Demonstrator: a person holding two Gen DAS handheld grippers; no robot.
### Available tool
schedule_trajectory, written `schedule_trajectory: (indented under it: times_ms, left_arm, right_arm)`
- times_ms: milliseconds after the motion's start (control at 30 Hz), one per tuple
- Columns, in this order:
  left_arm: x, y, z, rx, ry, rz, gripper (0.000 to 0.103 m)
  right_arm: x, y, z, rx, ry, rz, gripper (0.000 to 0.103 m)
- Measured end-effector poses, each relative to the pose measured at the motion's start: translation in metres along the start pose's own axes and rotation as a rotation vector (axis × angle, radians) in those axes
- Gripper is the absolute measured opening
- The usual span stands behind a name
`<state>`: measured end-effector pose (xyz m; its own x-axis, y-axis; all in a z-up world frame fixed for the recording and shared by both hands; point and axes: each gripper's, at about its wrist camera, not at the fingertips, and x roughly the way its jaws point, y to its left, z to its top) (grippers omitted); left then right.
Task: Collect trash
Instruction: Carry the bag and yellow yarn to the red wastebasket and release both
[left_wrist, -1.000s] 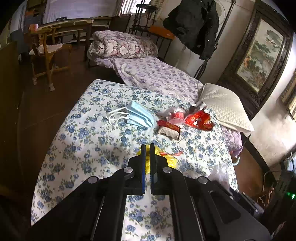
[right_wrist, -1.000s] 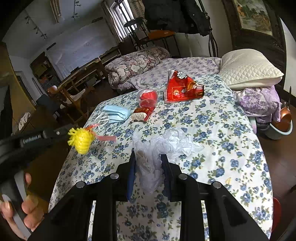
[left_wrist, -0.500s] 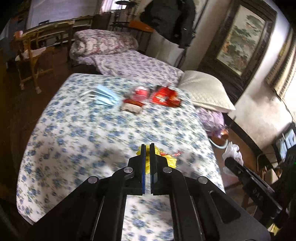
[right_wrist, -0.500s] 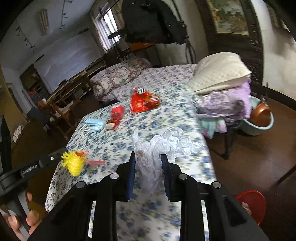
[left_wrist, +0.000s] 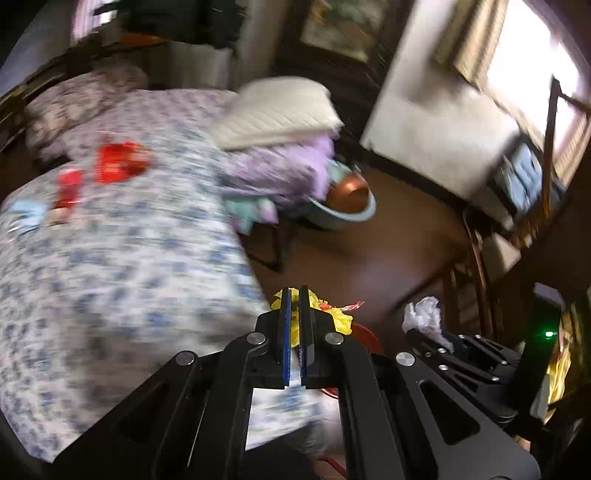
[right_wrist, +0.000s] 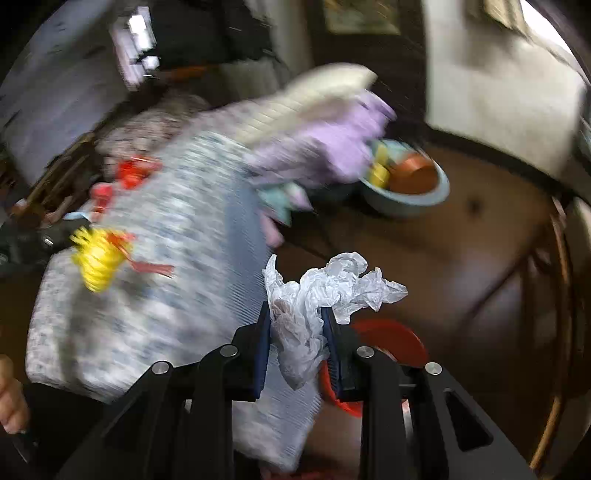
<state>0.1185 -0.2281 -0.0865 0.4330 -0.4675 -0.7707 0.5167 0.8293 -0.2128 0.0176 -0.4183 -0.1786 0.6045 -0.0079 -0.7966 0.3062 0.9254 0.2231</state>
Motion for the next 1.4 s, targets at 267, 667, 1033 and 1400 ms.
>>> schedule_trajectory:
  times_ms: [267,667,1033,1400]
  left_arm:
    - [0.104,-0.084,-0.019,0.104,0.186,-0.021,0.004]
    - [0.171,-0.107,-0.049,0.158,0.311,0.005,0.004]
    - [0.192,-0.104,-0.059,0.167,0.350,0.017,0.004]
    - [0.197,-0.102,-0.056,0.159,0.356,0.025,0.004]
  right_arm:
    - [0.027,-0.071,-0.023,0.152,0.042,0.005,0.027]
    - [0.057,-0.109,-0.037,0.230,0.093,0.011,0.027]
    - [0.118,-0.123,-0.055,0.249,0.198,-0.020,0.028]
    - [0.158,-0.121,-0.064,0.242,0.253,-0.048,0.068]
